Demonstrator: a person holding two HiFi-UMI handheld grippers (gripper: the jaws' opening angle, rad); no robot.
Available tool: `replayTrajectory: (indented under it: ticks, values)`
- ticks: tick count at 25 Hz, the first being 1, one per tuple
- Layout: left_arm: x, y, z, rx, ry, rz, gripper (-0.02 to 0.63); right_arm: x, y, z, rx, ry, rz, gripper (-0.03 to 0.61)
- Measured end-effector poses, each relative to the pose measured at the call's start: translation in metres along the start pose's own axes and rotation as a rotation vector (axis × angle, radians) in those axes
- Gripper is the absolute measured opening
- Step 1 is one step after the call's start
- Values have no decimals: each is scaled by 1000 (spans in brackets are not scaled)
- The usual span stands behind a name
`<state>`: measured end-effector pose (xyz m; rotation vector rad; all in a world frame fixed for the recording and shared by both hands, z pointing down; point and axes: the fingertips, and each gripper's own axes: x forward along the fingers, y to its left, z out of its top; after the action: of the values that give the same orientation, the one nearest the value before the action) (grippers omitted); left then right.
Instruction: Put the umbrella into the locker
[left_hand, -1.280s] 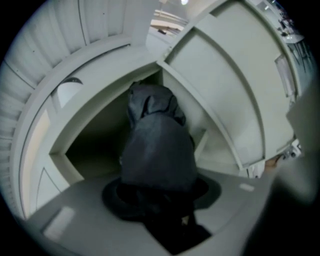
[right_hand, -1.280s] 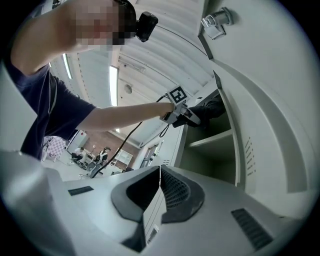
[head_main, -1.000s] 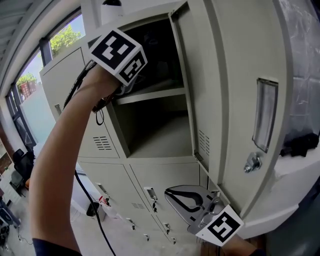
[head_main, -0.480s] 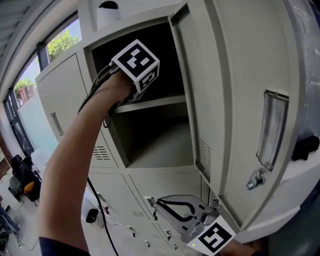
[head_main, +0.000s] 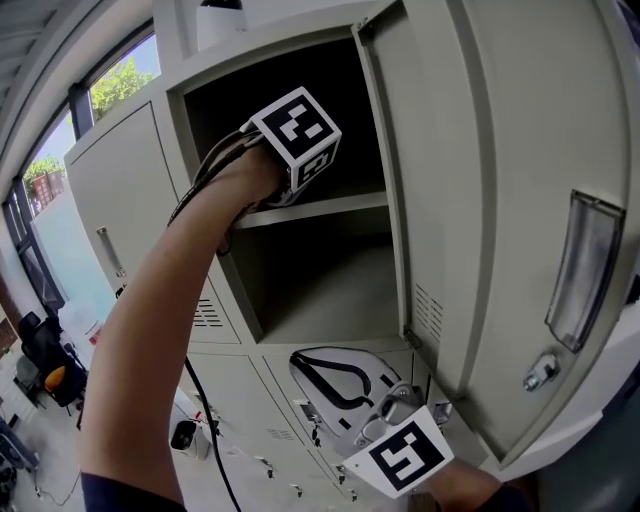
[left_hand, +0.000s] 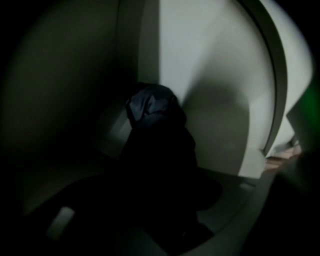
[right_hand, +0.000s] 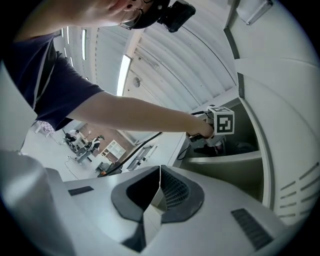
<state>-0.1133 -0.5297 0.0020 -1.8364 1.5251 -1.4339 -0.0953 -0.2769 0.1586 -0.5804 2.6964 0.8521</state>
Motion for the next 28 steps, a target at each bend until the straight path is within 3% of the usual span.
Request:
replayTrajectory:
  ticks: [11, 18, 20, 23, 28]
  values:
    - [14, 4, -1, 59, -21, 10, 212, 41, -50, 25, 7, -39, -75, 8]
    - [23, 10, 4, 140, -14, 94, 229, 45, -53, 19, 20, -29, -83, 7]
    - [18, 13, 0, 164, 1, 113, 266, 45, -53, 19, 25, -30, -85, 8]
    - [7, 17, 2, 180, -20, 113, 387, 44, -52, 21, 39, -41, -84, 8]
    - [-10, 9, 11, 140, -109, 39, 422, 41, -47, 25, 41, -41, -75, 7]
